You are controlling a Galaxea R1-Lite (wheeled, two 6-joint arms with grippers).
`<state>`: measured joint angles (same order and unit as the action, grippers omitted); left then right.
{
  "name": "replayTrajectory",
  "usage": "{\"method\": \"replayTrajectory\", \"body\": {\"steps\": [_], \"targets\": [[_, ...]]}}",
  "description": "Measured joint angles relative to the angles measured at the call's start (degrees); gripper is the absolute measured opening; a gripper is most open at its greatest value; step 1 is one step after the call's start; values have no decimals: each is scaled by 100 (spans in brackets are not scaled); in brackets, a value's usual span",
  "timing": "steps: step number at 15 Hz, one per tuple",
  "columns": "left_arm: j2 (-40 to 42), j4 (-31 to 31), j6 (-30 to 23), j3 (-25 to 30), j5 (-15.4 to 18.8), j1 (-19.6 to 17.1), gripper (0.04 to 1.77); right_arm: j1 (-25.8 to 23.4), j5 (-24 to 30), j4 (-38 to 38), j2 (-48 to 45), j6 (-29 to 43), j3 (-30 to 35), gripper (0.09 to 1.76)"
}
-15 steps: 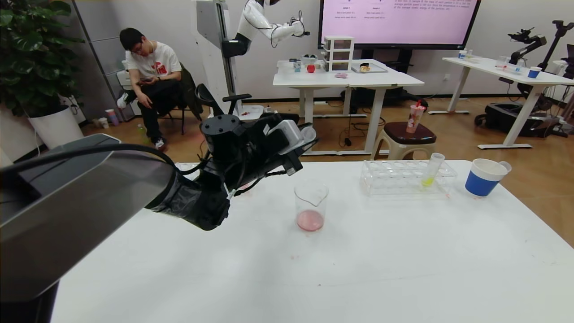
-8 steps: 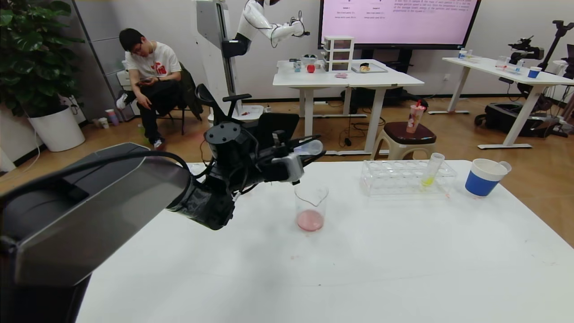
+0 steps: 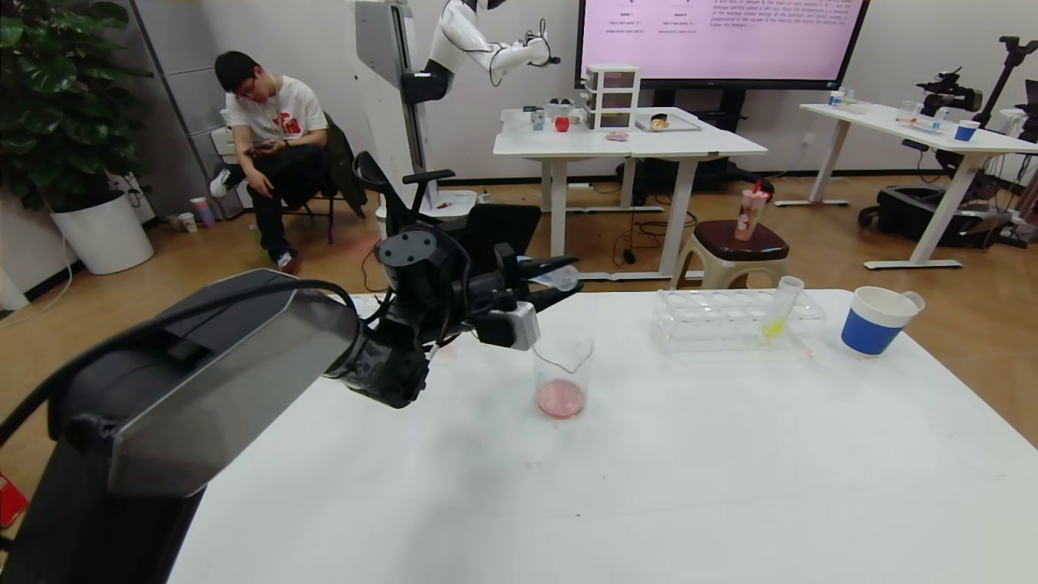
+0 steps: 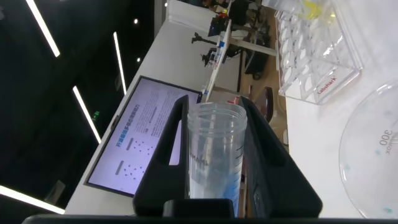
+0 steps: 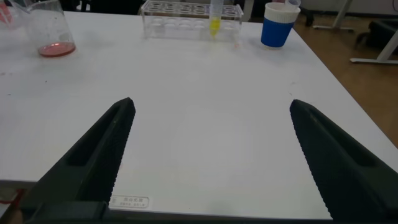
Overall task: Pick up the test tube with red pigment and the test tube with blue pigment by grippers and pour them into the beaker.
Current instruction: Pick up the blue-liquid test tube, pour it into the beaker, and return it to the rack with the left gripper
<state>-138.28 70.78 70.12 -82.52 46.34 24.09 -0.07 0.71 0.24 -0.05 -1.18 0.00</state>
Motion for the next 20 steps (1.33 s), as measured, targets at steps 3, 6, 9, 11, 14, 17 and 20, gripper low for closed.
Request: {"method": "replayTrajectory", "body": {"steps": [3, 6, 9, 11, 14, 17, 20], "targets": [[-117, -6, 319, -85, 95, -28, 52, 0, -2, 2, 0, 0, 0, 174], [-174, -2, 553, -107, 250, -26, 53, -2, -2, 2, 0, 0, 0, 174], [-222, 6, 763, -108, 324, -41, 52, 0, -2, 2, 0, 0, 0, 174], [-235, 59, 816, -108, 339, -45, 53, -2, 0, 2, 0, 0, 0, 174], [-238, 201, 920, -94, 421, -63, 52, -2, 2, 2, 0, -2, 0, 174], [-252, 223, 1053, -100, 558, -102, 52, 0, 2, 0, 0, 0, 0, 174], [-263, 312, 1141, -52, 586, -100, 52, -2, 2, 0, 0, -2, 0, 174]]}}
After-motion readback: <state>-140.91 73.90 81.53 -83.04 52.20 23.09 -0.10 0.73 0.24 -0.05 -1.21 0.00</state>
